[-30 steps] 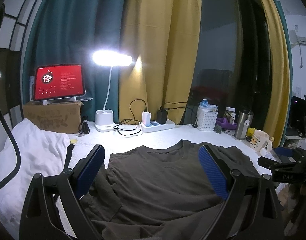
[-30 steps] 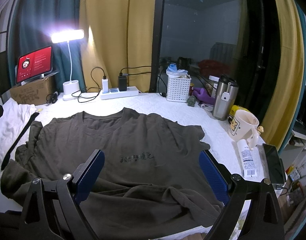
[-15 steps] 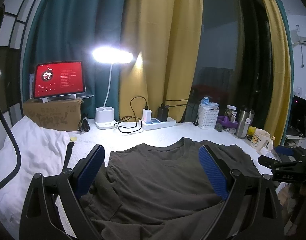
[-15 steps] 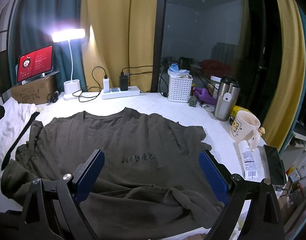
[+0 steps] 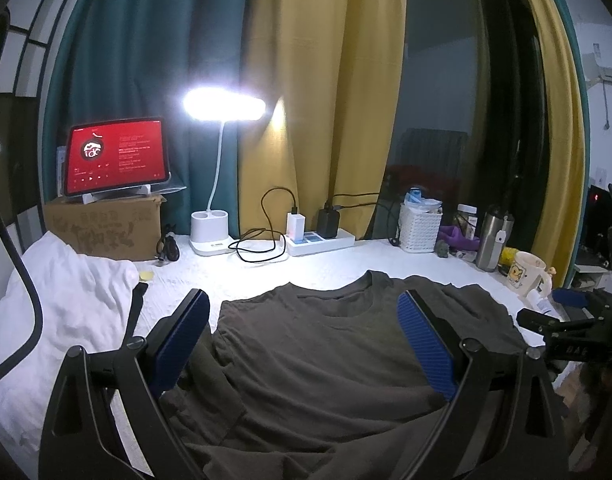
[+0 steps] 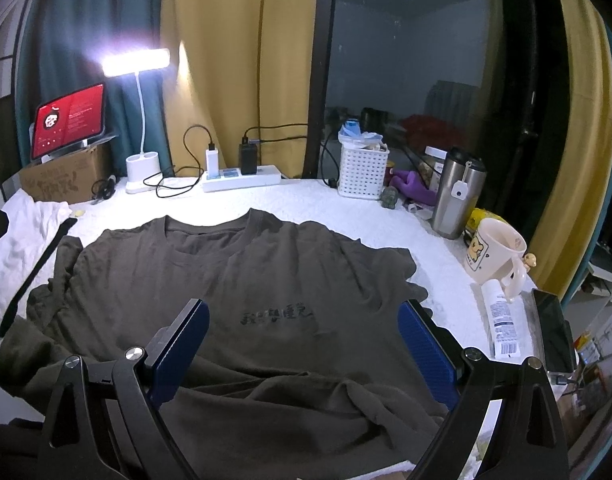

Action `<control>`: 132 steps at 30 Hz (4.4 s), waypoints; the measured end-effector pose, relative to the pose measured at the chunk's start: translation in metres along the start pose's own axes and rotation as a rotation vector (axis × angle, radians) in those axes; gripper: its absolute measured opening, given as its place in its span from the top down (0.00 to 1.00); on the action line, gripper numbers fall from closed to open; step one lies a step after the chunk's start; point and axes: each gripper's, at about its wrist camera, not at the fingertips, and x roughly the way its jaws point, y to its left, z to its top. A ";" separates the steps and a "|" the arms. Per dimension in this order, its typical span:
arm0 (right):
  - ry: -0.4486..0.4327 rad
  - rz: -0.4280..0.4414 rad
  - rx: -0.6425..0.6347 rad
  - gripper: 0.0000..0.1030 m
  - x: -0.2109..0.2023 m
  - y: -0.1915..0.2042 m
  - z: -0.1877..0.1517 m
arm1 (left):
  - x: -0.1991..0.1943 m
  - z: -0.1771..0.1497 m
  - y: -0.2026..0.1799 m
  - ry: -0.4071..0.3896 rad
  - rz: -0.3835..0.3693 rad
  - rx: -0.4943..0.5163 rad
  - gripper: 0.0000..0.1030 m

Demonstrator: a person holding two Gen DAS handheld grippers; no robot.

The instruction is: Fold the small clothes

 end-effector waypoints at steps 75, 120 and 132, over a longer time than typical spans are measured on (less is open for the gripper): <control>0.415 0.290 -0.027 0.93 0.193 -0.007 0.040 | 0.126 0.006 0.082 0.240 0.158 -0.129 0.08; 0.424 0.318 0.044 0.78 0.162 -0.094 -0.001 | 0.119 -0.017 0.107 0.361 0.329 -0.127 0.08; 0.475 0.375 -0.064 0.78 0.142 -0.053 -0.021 | 0.107 -0.018 0.103 0.352 0.305 -0.111 0.08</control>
